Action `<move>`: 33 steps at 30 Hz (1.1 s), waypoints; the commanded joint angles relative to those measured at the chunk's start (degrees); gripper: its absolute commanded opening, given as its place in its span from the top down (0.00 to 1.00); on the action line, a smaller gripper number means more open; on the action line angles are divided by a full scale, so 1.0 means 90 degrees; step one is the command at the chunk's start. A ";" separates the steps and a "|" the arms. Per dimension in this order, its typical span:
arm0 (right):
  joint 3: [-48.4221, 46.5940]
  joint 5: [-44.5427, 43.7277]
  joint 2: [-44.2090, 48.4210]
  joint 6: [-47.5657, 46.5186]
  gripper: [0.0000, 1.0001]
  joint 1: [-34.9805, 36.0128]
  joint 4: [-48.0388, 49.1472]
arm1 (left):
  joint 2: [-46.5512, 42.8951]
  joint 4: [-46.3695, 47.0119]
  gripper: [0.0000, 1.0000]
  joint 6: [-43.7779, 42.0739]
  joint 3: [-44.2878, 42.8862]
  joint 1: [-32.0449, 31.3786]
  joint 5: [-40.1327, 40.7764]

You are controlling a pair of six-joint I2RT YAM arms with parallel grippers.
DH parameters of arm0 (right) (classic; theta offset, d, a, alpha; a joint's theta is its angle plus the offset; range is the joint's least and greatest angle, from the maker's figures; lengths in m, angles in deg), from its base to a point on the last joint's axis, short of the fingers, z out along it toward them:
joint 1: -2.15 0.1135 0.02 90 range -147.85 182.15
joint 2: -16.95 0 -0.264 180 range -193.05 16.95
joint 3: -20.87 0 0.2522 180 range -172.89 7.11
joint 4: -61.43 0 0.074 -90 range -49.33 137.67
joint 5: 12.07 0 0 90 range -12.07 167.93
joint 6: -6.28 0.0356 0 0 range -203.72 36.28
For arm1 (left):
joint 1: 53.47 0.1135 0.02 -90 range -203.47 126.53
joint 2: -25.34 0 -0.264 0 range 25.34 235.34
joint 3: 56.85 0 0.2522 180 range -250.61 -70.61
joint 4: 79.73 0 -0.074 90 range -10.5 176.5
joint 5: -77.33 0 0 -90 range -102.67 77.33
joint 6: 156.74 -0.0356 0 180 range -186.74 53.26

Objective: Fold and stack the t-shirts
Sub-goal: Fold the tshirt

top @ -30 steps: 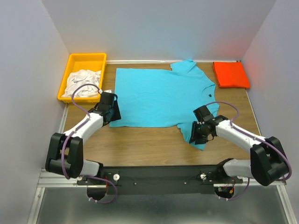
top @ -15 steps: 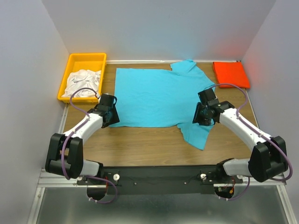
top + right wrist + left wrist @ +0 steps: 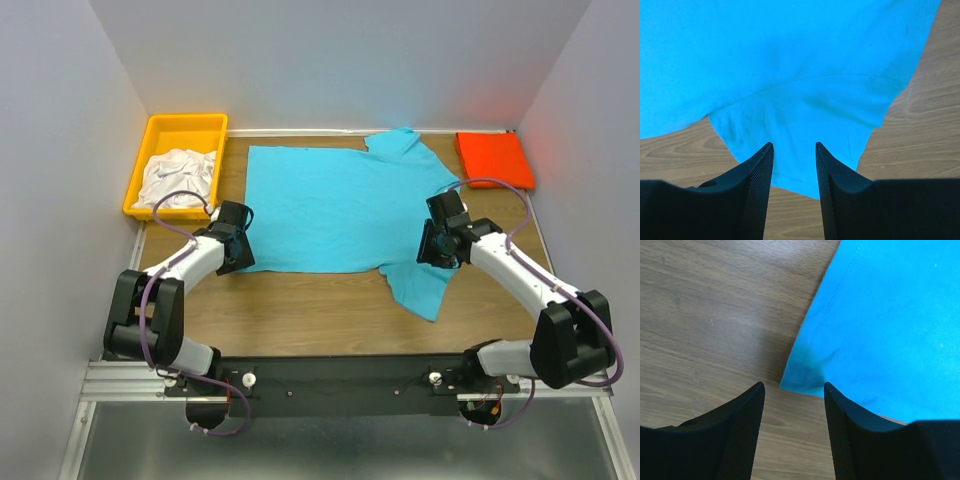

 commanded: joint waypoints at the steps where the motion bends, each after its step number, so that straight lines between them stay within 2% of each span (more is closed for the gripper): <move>1: 0.0290 0.0096 0.0213 -0.0151 0.53 -0.0058 0.0195 | 0.0199 0.0151 0.42 0.0193 -0.0015 0.0043 0.0219; 15: 0.0515 0.0213 0.0593 -0.0571 0.54 -0.0126 0.0303 | 0.0423 0.0376 0.51 0.0526 0.0288 0.0043 0.0307; 17: 0.0554 0.0223 0.0603 -0.0571 0.54 -0.0146 0.0322 | 0.0414 0.0415 0.63 0.0526 0.0307 0.0043 0.0326; 19: 0.0574 0.0213 0.0594 -0.0552 0.54 -0.0166 0.0332 | 0.0365 0.0435 0.64 0.0506 0.0336 0.0043 0.0336; 20: 0.0574 0.0155 0.0594 -0.0542 0.54 -0.0175 0.0332 | 0.0346 0.0435 0.70 0.0487 0.0356 0.0043 0.0326; 21: 0.0564 0.0106 0.0632 -0.0513 0.54 -0.0195 0.0332 | 0.0287 0.0435 0.71 0.0467 0.0375 0.0043 0.0317; 24: 0.0564 -0.0157 0.0691 -0.0416 0.55 -0.0321 0.0332 | 0.0122 0.0445 0.88 0.0428 0.0443 0.0043 0.0239; 25: 0.0574 -0.0206 0.0682 -0.0406 0.55 -0.0380 0.0332 | 0.0073 0.0445 0.89 0.0399 0.0463 0.0043 0.0190; 27: 0.0574 -0.0352 0.0623 -0.0347 0.55 -0.0652 0.0332 | -0.0044 0.0435 1.00 0.0311 0.0502 0.0043 0.0151; 29: 0.0574 -0.0334 0.0458 -0.0357 0.55 -0.0965 0.0332 | -0.0152 0.0386 1.00 0.0224 0.0493 0.0043 0.0073; 33: 0.0651 -0.0061 0.0174 -0.0318 0.65 -0.2018 0.0585 | -0.0347 0.0435 1.00 0.0048 0.0473 0.0043 -0.0005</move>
